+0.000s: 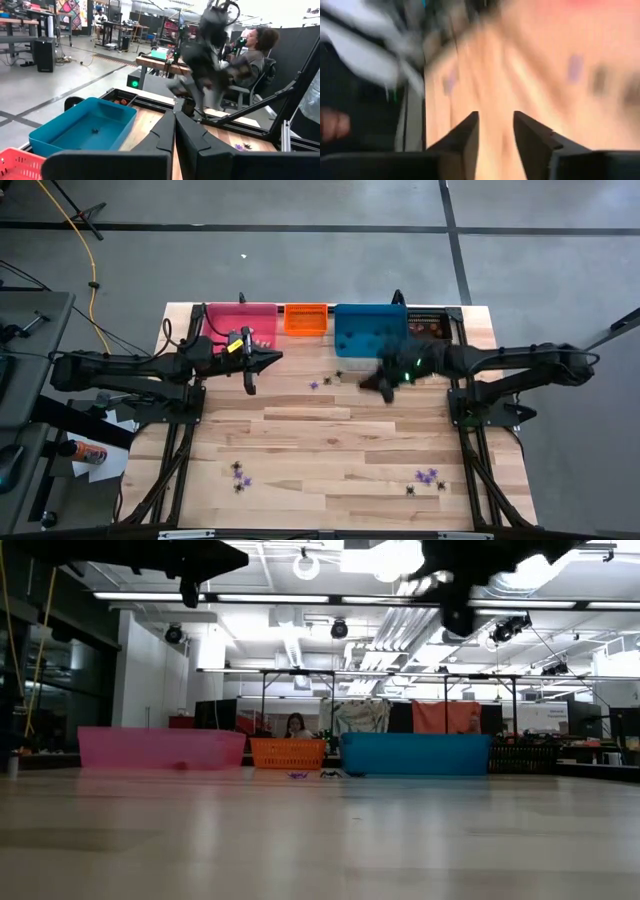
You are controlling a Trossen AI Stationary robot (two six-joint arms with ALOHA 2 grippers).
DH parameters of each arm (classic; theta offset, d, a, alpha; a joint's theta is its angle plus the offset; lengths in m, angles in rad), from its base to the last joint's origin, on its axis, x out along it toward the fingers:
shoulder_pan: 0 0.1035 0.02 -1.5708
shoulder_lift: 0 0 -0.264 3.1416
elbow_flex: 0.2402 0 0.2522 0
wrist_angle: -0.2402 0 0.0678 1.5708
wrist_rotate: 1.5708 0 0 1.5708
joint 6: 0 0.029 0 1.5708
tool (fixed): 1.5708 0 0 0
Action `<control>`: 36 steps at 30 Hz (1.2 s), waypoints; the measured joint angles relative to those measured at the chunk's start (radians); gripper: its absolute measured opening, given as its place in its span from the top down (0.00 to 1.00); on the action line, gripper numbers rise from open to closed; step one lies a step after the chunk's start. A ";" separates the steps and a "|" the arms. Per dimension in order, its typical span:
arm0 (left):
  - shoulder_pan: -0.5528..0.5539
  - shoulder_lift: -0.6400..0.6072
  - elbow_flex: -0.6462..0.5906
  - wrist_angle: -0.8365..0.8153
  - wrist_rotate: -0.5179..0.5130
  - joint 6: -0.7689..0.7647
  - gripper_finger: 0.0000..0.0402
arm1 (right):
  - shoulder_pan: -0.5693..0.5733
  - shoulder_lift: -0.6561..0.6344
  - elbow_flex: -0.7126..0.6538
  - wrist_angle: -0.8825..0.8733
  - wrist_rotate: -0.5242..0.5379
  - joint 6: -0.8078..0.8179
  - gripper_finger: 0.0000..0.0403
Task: Sort Halloween decoration
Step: Put the black spider toy into the blue bin
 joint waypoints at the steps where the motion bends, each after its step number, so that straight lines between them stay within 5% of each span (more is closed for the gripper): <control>1: 0.000 0.000 0.000 -0.003 0.000 -0.006 1.00 | 0.046 0.000 0.000 -0.090 -0.012 0.039 0.69; 4: 0.000 0.000 0.000 -0.006 0.000 -0.020 1.00 | 0.209 0.003 0.000 -0.324 -0.056 0.233 0.61; 8: 0.000 0.000 0.000 -0.015 0.001 -0.025 1.00 | 0.444 0.017 0.000 -0.495 -0.055 0.702 0.57; 13: 0.000 0.000 0.000 -0.026 0.001 -0.025 1.00 | 0.688 0.079 0.000 -0.423 0.016 1.289 0.57; 17: 0.000 0.000 0.000 -0.033 0.002 -0.024 1.00 | 0.806 0.180 0.000 -0.246 0.085 1.555 0.57; 25: 0.000 0.000 0.000 -0.046 0.001 -0.024 1.00 | 0.842 0.435 -0.002 -0.143 -0.114 1.696 0.57; 36: 0.000 0.000 0.000 -0.051 0.022 -0.024 1.00 | 0.786 0.582 0.001 -0.154 -0.137 1.700 0.57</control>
